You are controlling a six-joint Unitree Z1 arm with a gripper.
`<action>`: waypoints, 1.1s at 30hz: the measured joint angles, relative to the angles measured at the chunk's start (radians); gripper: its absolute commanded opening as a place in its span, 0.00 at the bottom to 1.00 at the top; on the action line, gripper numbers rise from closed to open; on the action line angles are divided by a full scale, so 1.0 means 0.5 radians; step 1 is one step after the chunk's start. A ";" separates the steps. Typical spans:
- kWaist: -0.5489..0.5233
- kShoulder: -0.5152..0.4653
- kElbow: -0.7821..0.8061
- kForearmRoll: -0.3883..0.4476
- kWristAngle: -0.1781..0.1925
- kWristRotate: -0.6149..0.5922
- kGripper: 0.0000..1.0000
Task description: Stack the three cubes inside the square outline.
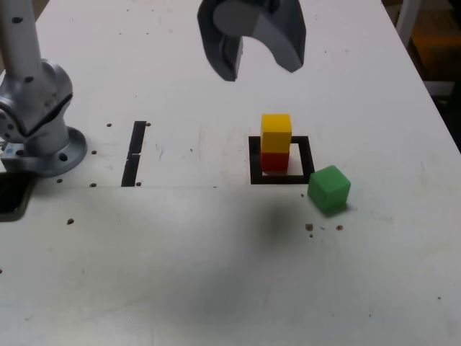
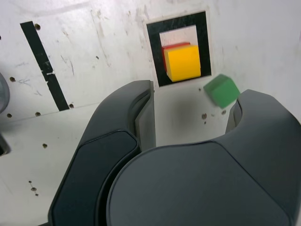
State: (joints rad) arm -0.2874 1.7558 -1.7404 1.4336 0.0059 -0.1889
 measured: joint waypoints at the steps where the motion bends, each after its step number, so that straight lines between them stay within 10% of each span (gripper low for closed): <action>1: -0.019 0.000 -0.005 0.001 0.000 0.006 0.65; 33: -0.583 0.601 -0.493 0.154 0.125 0.388 0.65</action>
State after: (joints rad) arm -0.5791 2.0562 -1.9869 1.5106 0.0684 0.0053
